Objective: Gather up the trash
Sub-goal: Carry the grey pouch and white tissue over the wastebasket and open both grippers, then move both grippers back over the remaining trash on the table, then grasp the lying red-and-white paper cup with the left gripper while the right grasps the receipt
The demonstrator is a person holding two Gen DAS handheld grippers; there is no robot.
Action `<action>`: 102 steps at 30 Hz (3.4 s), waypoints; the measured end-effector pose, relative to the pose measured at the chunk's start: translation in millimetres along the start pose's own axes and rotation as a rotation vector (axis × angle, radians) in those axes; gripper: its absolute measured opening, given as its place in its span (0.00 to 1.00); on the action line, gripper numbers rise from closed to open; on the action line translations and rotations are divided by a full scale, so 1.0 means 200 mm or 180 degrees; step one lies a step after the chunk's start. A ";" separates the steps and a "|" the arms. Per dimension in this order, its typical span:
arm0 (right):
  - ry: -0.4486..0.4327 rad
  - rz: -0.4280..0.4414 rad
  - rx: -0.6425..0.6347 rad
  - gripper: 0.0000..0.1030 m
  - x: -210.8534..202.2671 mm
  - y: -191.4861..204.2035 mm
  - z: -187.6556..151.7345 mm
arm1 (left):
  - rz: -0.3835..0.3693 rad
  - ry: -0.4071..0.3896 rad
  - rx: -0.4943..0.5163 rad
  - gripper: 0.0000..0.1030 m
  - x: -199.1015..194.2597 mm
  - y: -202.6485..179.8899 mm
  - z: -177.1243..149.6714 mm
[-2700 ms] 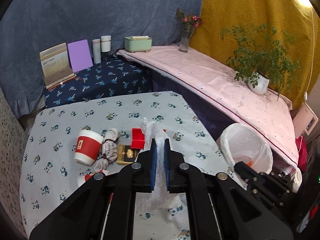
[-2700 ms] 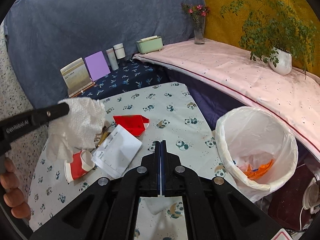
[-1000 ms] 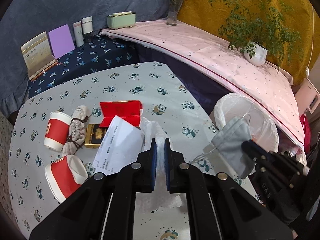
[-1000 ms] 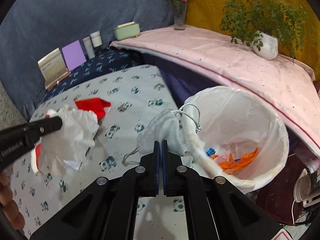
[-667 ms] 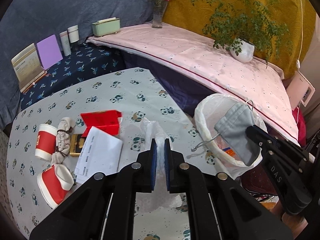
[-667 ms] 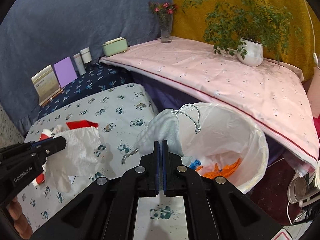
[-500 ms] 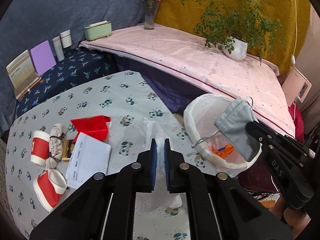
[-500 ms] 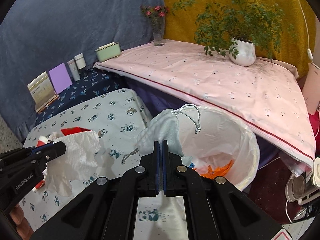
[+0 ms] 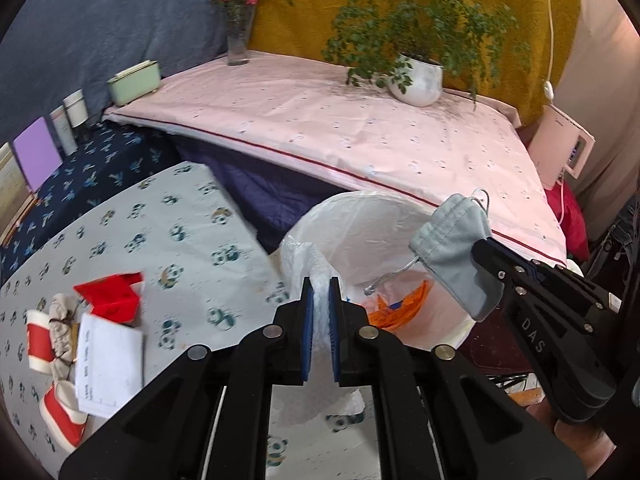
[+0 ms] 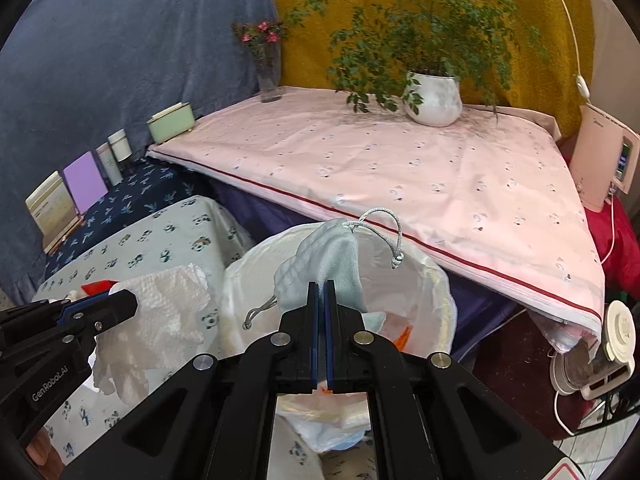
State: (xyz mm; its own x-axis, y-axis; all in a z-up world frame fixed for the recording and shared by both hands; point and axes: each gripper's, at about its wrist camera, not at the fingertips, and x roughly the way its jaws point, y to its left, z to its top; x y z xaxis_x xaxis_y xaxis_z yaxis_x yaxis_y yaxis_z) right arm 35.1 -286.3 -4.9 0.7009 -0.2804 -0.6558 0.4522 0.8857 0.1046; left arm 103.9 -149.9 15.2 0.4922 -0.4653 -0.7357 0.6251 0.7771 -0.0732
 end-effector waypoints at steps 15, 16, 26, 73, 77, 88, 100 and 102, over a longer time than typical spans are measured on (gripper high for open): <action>0.0044 -0.0228 0.0188 0.03 0.09 -0.21 0.04 | -0.0391 0.0179 0.0098 0.31 0.26 -0.15 0.11; 0.0046 -0.0223 0.0182 0.03 0.10 -0.21 0.05 | -0.0366 0.0158 0.0069 0.39 0.26 -0.14 0.11; 0.0056 -0.0161 0.0119 0.03 0.15 -0.15 0.07 | -0.0189 0.0167 -0.0087 0.43 0.27 -0.02 0.09; -0.0029 0.0421 -0.0487 0.61 -0.08 0.65 -0.07 | 0.0725 -0.0140 -0.0989 0.80 -0.27 0.79 -0.33; 0.0010 0.0498 -0.0572 0.62 -0.09 0.75 -0.12 | 0.0894 -0.0135 -0.1104 0.85 -0.33 0.90 -0.41; 0.0227 0.0764 -0.0825 0.63 -0.06 1.07 -0.27 | 0.1225 0.0039 -0.1460 0.88 -0.42 1.21 -0.67; 0.0434 0.0894 -0.1051 0.63 0.00 1.31 -0.40 | 0.1226 0.0407 -0.1815 0.88 -0.28 1.40 -0.81; 0.0455 0.0895 -0.1061 0.63 0.02 1.33 -0.41 | 0.1237 0.0465 -0.1871 0.88 -0.26 1.43 -0.83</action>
State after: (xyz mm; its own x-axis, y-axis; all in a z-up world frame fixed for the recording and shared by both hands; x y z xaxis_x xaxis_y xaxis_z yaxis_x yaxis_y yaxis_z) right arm 112.9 -22.2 -40.6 0.6772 0.0210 -0.7355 0.0368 0.9974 0.0624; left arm 156.3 166.6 -80.0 0.5011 -0.0791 -0.8618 -0.0285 0.9938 -0.1078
